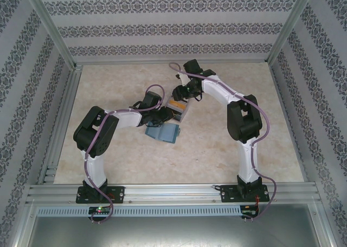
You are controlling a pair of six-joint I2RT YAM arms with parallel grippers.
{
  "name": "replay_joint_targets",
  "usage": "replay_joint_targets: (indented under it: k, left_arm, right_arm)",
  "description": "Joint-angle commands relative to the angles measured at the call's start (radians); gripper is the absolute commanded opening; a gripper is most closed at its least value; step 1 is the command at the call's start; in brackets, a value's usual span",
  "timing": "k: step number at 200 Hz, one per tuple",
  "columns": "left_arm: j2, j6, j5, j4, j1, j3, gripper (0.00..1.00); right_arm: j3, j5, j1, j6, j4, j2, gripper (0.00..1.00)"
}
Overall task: Put the credit cards into the card holder
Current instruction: Pick up the credit card from the storage box.
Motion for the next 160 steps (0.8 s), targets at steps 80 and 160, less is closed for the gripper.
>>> replay_joint_targets:
  k: [80,160]
  left_arm:
    - [0.033,-0.019,0.002,0.041,-0.006,0.0,0.27]
    - [0.034,-0.024,0.003,0.05,-0.006,-0.008,0.27]
  right_arm:
    - [-0.035,-0.098,0.017,0.007,0.004,-0.09,0.57]
    - [-0.05,-0.1,-0.005,0.009,0.006,-0.081,0.53]
